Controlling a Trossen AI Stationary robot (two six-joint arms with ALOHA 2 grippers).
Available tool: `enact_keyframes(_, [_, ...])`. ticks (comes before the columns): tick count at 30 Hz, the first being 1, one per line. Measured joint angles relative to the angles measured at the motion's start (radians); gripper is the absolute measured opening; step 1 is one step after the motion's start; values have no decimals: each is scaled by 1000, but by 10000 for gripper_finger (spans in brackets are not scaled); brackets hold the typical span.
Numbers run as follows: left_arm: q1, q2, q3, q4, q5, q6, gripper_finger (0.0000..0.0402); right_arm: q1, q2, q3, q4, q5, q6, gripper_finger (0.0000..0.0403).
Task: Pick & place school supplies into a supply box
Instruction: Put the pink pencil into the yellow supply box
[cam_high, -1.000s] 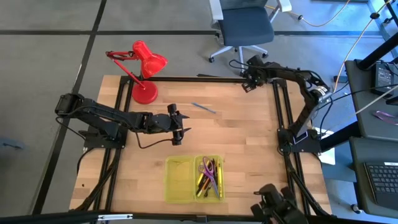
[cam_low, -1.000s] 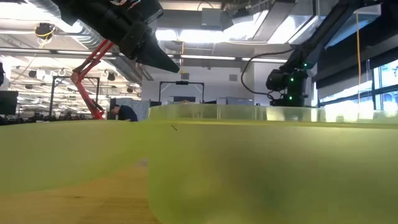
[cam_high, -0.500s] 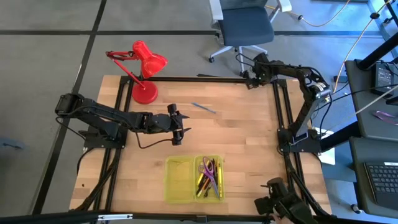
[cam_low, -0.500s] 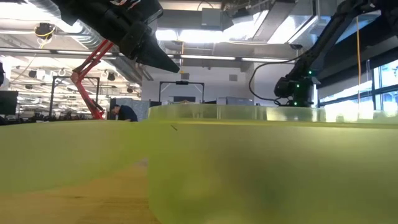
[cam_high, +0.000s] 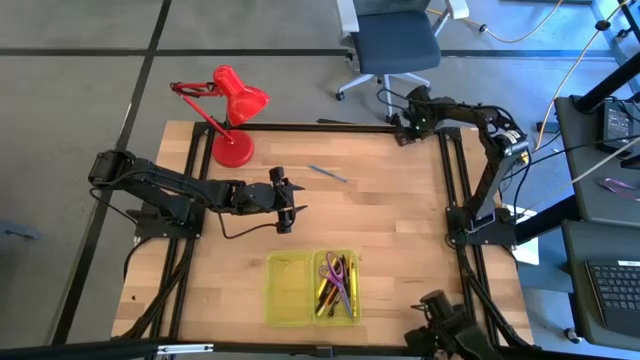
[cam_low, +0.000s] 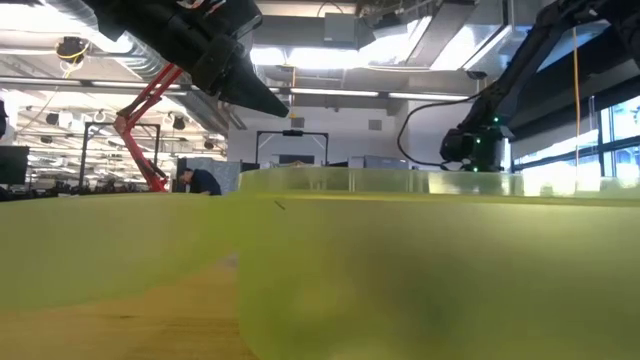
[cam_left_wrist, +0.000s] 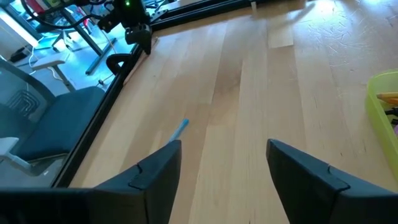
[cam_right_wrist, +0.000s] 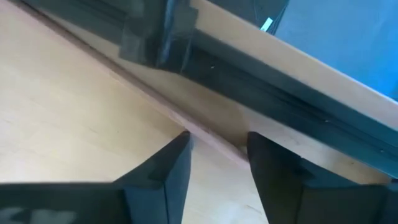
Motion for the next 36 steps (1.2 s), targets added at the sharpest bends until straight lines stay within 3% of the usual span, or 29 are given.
enact_keyframes(7, [0, 0, 0, 0, 0, 0, 228, 106, 0, -5, -26, 82, 3, 96])
enact_keyframes(14, [0, 0, 0, 0, 2, 0, 228, 202, -2, -5, -96, 30, -12, 30])
enact_keyframes(26, [0, 0, 0, 0, 3, -2, 226, 432, 2, -8, -135, 170, 167, 26])
enact_keyframes(36, [0, 0, 0, 0, 3, -3, 229, 484, 1, -6, -171, 153, 209, 21])
